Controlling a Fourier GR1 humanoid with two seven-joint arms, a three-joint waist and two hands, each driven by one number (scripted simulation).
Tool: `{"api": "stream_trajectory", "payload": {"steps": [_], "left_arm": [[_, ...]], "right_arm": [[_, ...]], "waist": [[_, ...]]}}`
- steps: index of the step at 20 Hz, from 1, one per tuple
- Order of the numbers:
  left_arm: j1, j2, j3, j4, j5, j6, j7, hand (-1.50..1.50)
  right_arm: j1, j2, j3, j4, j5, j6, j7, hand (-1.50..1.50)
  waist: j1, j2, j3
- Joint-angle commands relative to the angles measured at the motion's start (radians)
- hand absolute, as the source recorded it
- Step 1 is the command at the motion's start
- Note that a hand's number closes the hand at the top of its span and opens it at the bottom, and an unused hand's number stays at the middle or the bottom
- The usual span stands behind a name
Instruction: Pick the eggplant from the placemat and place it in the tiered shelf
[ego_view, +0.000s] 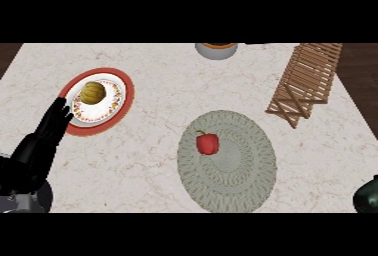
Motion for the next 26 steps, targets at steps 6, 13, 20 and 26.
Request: {"api": "stream_trajectory", "payload": {"steps": [6,13,20,26], "left_arm": [[-0.034,-0.026,-0.041,0.023,-0.036,0.008,-0.007,0.00],[-0.063,-0.005,-0.016,0.019,-0.015,-0.022,0.018,0.00],[-0.103,-0.031,-0.036,0.072,-0.022,-0.027,0.002,0.00],[-0.081,-0.007,-0.026,0.029,-0.009,-0.045,0.008,0.00]], "right_arm": [[0.203,-0.137,-0.338,-0.219,-0.420,0.234,0.064,1.50],[0.115,-0.140,-0.380,-0.280,-0.539,0.279,0.312,1.50],[-0.096,-0.120,-0.266,-0.232,-0.675,0.279,0.537,1.50],[-0.101,-0.057,-0.150,-0.139,-1.176,0.410,0.763,1.50]], "waist": [[0.032,0.011,-0.001],[0.073,0.017,0.001],[0.087,0.021,0.001],[0.102,0.021,-0.003]]}}
